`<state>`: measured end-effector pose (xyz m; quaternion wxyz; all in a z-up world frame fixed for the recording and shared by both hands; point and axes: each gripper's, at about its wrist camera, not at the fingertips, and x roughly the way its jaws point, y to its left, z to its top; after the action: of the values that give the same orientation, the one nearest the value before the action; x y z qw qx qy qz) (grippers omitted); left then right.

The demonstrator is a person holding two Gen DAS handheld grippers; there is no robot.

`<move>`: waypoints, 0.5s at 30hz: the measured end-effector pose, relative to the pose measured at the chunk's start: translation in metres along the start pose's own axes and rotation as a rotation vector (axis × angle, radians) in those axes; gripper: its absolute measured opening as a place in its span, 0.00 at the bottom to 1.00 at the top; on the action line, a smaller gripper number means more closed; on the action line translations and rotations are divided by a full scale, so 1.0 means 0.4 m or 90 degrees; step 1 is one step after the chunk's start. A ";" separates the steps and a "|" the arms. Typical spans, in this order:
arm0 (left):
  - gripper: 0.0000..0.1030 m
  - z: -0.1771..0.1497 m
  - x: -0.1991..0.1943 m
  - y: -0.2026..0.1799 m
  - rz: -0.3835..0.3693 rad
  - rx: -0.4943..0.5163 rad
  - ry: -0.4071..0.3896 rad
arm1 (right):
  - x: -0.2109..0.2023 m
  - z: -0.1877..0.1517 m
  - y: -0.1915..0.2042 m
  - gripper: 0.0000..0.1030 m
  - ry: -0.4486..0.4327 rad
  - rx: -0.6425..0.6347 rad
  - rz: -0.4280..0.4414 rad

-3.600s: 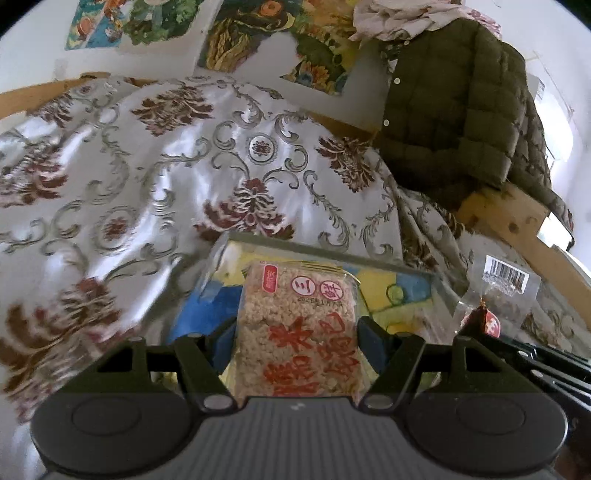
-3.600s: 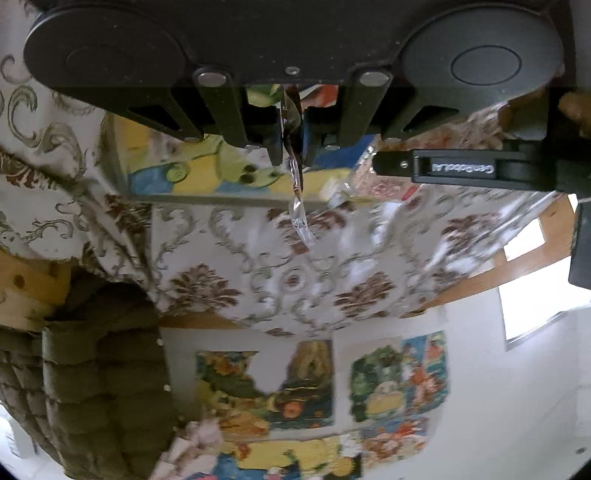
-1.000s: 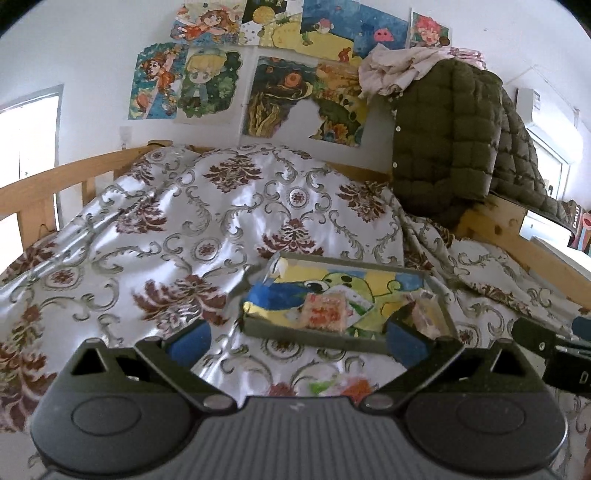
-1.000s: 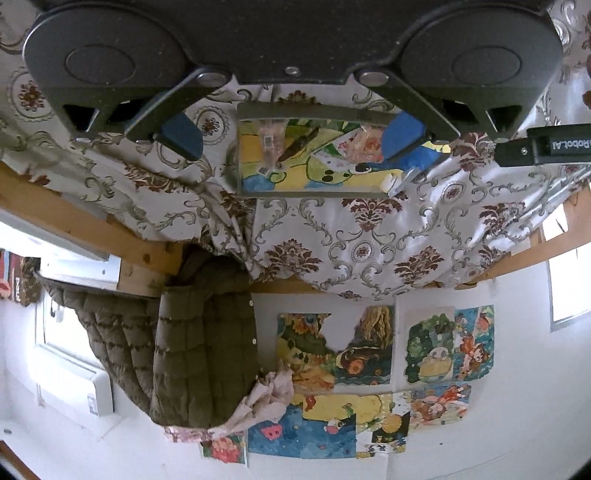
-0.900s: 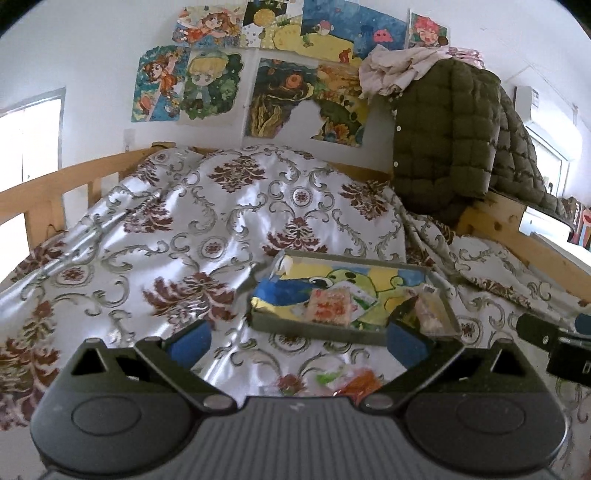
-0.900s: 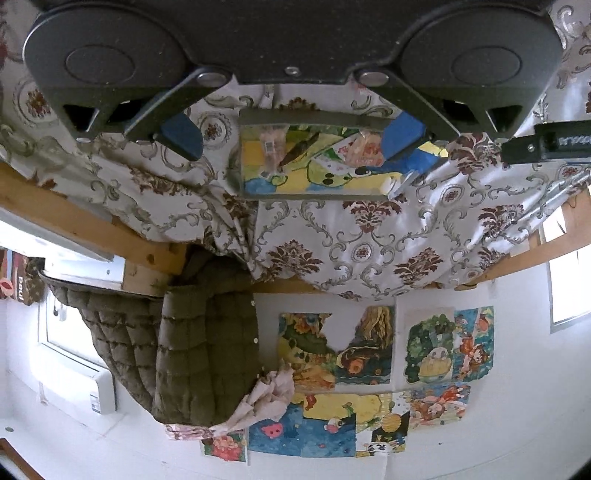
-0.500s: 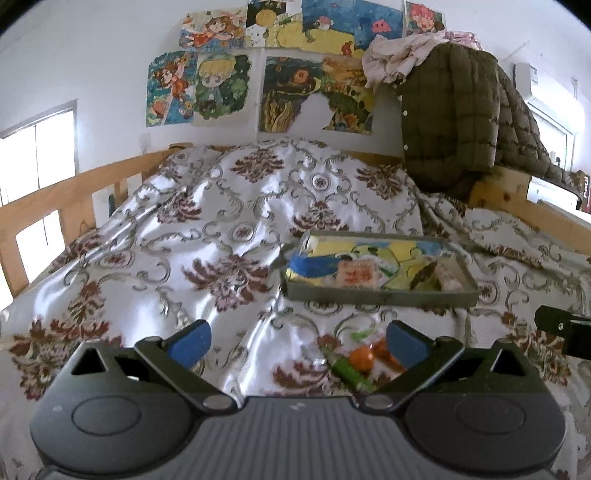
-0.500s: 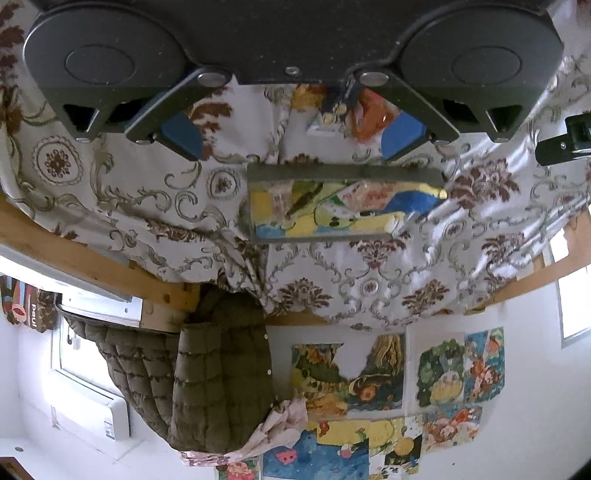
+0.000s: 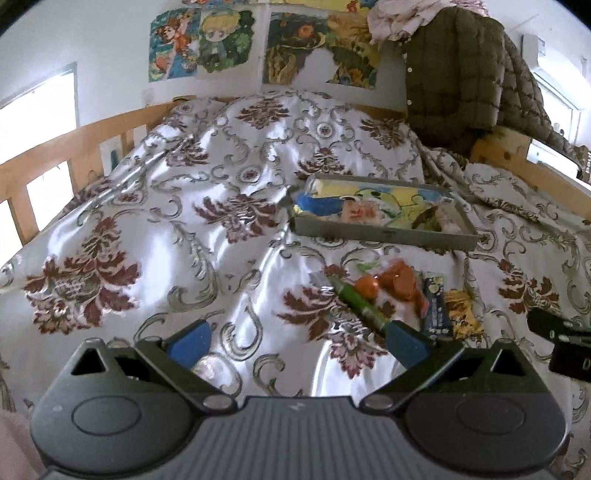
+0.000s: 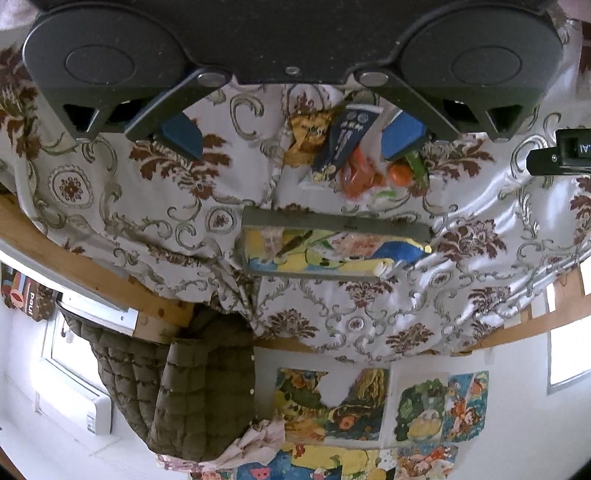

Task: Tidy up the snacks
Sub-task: 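Withdraw both tools from the tray back toward the remaining snacks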

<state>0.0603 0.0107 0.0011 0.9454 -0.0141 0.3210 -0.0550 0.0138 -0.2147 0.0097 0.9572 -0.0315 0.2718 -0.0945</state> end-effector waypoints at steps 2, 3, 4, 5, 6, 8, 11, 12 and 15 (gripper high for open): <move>1.00 -0.007 -0.005 0.004 0.010 -0.001 0.005 | -0.004 -0.011 0.008 0.99 0.010 -0.004 0.002; 1.00 -0.010 -0.007 0.006 0.014 0.000 0.010 | -0.006 -0.015 0.012 0.99 0.013 -0.009 0.001; 1.00 -0.013 -0.007 0.008 0.021 0.002 0.018 | -0.009 -0.019 0.016 0.99 0.015 -0.014 0.000; 1.00 -0.017 -0.008 0.009 0.025 0.004 0.023 | -0.010 -0.020 0.017 0.99 0.017 -0.018 -0.001; 1.00 -0.020 -0.009 0.009 0.030 0.005 0.026 | -0.011 -0.021 0.020 0.99 0.019 -0.021 -0.001; 1.00 -0.026 -0.010 0.009 0.043 0.012 0.033 | -0.010 -0.026 0.023 0.99 0.029 -0.022 0.002; 1.00 -0.032 -0.013 0.008 0.063 0.019 0.035 | -0.003 -0.031 0.023 0.99 0.051 -0.017 0.017; 1.00 -0.032 -0.015 0.007 0.065 0.018 0.033 | -0.001 -0.032 0.023 0.99 0.058 -0.015 0.023; 1.00 -0.031 -0.019 0.009 0.069 0.015 0.030 | 0.004 -0.038 0.029 0.99 0.072 -0.017 0.039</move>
<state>0.0472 0.0151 -0.0043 0.9391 0.0156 0.3431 -0.0075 0.0092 -0.2040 -0.0053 0.9423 -0.0309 0.3272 -0.0631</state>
